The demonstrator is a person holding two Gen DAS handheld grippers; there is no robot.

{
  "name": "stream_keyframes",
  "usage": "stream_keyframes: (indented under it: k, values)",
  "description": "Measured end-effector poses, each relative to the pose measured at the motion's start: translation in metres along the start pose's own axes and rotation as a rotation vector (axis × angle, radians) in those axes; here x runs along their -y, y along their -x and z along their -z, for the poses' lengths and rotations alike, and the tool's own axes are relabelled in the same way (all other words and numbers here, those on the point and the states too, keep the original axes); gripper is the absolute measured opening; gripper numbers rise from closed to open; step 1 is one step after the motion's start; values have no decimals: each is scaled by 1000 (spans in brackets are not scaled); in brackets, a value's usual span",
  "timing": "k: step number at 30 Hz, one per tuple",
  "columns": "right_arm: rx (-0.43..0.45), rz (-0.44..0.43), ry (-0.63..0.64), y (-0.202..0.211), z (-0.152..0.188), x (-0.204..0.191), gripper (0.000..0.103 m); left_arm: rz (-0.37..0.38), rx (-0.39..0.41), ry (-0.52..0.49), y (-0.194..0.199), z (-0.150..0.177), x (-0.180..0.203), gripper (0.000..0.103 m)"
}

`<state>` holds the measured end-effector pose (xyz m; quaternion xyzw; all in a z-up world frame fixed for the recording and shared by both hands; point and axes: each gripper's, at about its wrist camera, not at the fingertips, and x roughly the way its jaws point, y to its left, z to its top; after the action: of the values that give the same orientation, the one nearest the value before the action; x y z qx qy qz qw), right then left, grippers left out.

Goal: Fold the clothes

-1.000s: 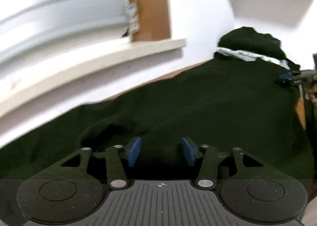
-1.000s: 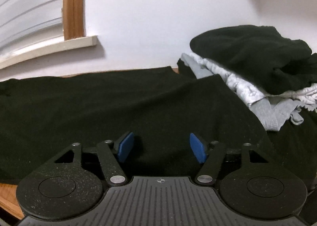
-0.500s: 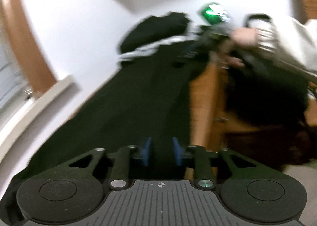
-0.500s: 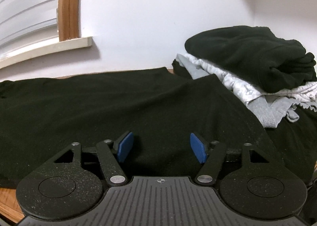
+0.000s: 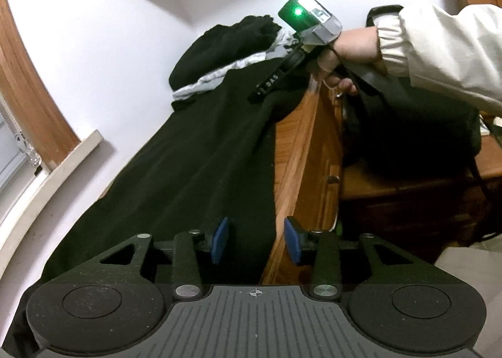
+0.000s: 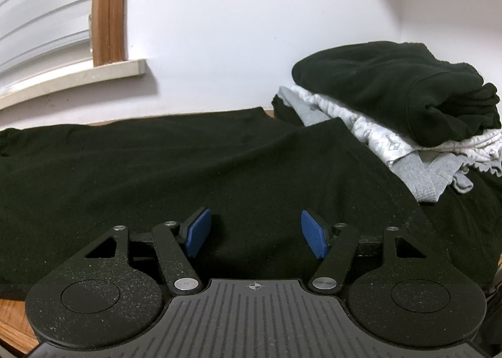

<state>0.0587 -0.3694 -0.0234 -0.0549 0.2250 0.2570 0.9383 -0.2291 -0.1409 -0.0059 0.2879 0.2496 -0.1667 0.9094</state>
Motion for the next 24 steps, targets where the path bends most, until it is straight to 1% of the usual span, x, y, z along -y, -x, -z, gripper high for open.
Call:
stream_keyframes:
  k: [2,3,5,7,8,9,10,12,14,16,18,20,21,22,23,24]
  values:
    - [0,0,-1,0,0,0,64,-6,-4,-3,-2,2,0,39]
    - [1,0,-1,0,1,0,64,-7,-4,-1,-2,2,-1,32]
    - [2,0,-1,0,1,0,64,1,8,9,0,3,-4,25]
    - [0,0,-1,-1,0,0,64,3,27,18,4,3,-8,9]
    - [-2,0,0,-1,0,0,64,2,37,23,6,2,-10,5]
    - [-4,-1,1,-1,-1,1,64,1,48,27,8,2,-12,3]
    - [-6,-1,2,-2,-1,1,64,4,59,32,10,1,-14,2]
    - [-18,-3,7,-2,-3,1,64,50,92,63,22,-1,-20,2]
    - [-58,1,-5,-3,-10,4,64,109,131,105,39,-4,-30,2]
    - [-94,15,-15,-5,-16,8,64,144,159,139,55,-6,-38,2]
    - [-112,36,-17,-4,-19,12,64,174,165,168,63,-4,-46,1]
    - [-113,44,-22,-2,-17,18,64,217,153,192,63,-1,-49,3]
    - [-109,48,-28,0,-15,22,64,238,148,200,62,0,-50,7]
    - [-105,52,-33,2,-14,25,64,259,143,209,61,1,-51,14]
    - [-100,56,-38,3,-12,28,64,265,139,214,62,3,-53,18]
    - [-93,54,-36,5,-10,30,64,237,138,211,63,5,-55,25]
